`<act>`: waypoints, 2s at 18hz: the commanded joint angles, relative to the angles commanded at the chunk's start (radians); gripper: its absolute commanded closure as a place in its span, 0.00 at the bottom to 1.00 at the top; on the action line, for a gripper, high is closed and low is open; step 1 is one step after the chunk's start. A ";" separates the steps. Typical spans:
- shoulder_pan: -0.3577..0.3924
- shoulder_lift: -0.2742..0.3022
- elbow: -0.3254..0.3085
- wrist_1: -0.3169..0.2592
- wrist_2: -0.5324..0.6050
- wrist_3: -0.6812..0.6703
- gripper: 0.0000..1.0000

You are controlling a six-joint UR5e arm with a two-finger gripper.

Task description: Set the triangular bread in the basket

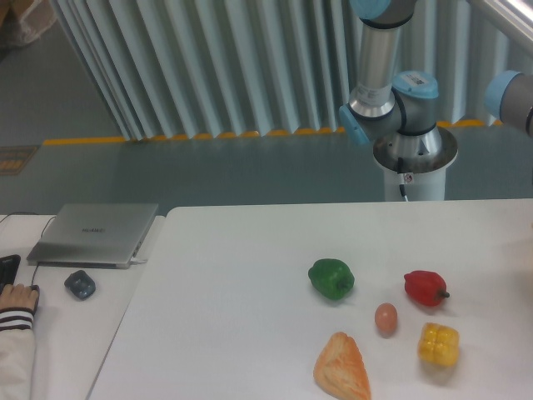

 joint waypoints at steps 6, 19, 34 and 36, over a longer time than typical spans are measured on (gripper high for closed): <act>0.047 0.006 -0.005 -0.005 0.003 0.015 0.00; 0.071 0.015 -0.028 0.011 -0.012 0.011 0.00; 0.021 0.012 -0.103 0.112 -0.086 -0.259 0.00; 0.014 0.003 -0.069 0.114 -0.084 -0.334 0.00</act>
